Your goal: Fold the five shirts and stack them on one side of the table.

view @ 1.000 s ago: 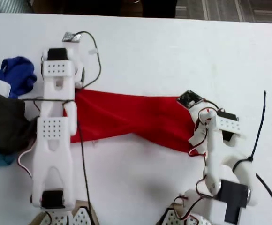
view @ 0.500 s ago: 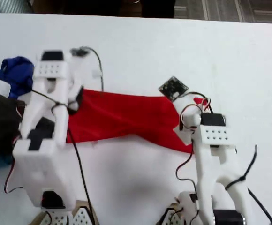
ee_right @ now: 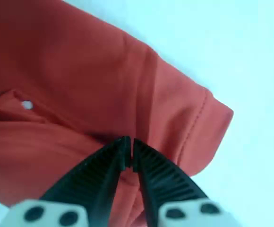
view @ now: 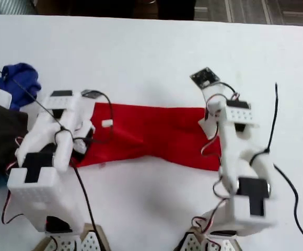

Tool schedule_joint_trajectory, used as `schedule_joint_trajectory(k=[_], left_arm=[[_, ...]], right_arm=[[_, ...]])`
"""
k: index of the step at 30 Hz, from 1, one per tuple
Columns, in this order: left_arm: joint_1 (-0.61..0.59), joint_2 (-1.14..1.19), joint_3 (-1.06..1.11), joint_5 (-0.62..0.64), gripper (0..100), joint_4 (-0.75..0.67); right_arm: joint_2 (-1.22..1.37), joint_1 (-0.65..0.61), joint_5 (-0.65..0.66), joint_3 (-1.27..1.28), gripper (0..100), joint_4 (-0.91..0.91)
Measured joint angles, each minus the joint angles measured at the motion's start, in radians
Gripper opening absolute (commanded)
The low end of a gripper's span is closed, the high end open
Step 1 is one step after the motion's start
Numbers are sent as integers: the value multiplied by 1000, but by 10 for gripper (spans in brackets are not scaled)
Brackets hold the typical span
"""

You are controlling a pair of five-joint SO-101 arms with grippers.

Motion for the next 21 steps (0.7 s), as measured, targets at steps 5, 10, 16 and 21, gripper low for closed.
schedule_joint_trajectory(k=[5, 10, 16, 21], left_arm=[[-55, 0, 2, -37, 25, 17], [-48, 0, 2, -38, 25, 25], [-44, -20, -29, -38, 25, 68], [-46, -129, -173, -37, 27, 123]], right_arm=[[161, 0, 0, -155, 20, 91], [239, 0, -2, -226, 20, 103], [241, 6, -5, -252, 20, 132], [103, 9, -5, -252, 20, 190]])
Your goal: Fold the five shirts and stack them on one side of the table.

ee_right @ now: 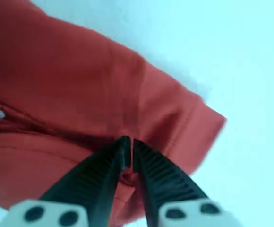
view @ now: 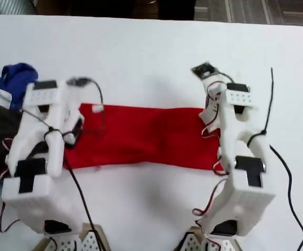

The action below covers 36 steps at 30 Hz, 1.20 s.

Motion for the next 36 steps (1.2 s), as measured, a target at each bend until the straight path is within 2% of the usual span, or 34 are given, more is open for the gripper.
schedule_joint_trajectory(k=[4, 8, 10, 16, 25, 27, 30, 36], left_arm=[[-12, -44, -48, 37, 58, 2], [-55, -28, -51, 121, 235, -64], [-77, 26, -72, 147, 284, -104], [-81, 290, -224, 222, 256, -127], [-83, 597, -563, 232, 253, 43], [-83, 641, -620, 232, 202, 78], [-81, 694, -698, 232, 20, 130], [-72, 772, -822, 232, 26, 201]], right_arm=[[-163, 28, -5, 0, 20, 49], [-284, 63, -5, 0, 20, 163], [-331, 94, -5, 5, 20, 215], [-505, 232, -5, 155, 20, 235], [-873, 353, 57, 591, 20, 114], [-954, 361, 61, 695, 20, 92], [-1057, 362, 63, 847, 20, 55], [-1188, 376, 63, 1105, 20, -77]])
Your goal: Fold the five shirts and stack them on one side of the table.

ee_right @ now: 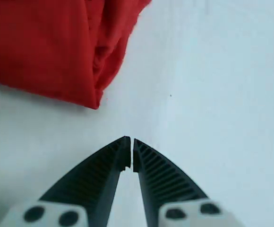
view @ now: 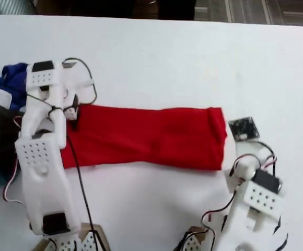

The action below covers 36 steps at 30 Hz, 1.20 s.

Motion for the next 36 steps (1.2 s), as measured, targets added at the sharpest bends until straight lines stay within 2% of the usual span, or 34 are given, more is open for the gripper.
schedule_joint_trajectory(k=[3, 7, 11, 20, 25, 32, 36], left_arm=[[14, 6, -52, 0, 25, 32], [51, 12, -97, 5, 25, 48], [140, -23, -97, 5, 25, 48], [516, -338, -107, 3, 25, 48], [675, -373, -117, 9, 25, 41], [795, -373, -117, 144, 25, -43], [852, -371, -117, 199, 25, -109]], right_arm=[[-21, 66, 2, 87, 20, -54], [-25, 207, 84, 206, 20, -189], [-46, 298, 120, 261, 20, -262], [-115, 301, 124, 302, 20, -275], [-167, 301, 72, 322, 20, -275], [-249, 342, 51, 345, 20, -275], [-296, 364, -8, 358, 20, -275]])
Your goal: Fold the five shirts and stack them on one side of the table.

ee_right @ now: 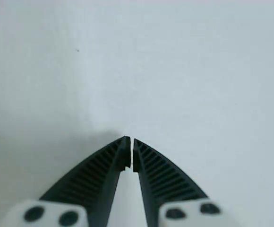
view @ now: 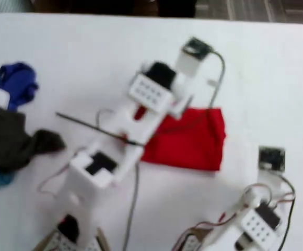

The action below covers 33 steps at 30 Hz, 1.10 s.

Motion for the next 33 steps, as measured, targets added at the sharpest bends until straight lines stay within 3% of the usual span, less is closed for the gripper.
schedule_joint_trajectory(k=[14, 20, 22, 26, 30, 33], left_arm=[[147, 123, 0, 11, 32, -89], [147, 153, 0, 11, 251, -87], [147, 153, 0, 11, 278, -71], [147, 153, -41, 3, 246, -9], [124, 153, -213, -86, 207, 92], [41, 152, -356, -141, 93, 146]], right_arm=[[-57, 2, -20, 17, 20, 0], [-57, 2, -20, 17, 20, 0], [-57, 2, -20, 17, 20, 0], [-57, 2, -20, 17, 20, 0], [-57, 2, -20, 17, 20, 0], [-57, 2, -20, 17, 20, 0]])
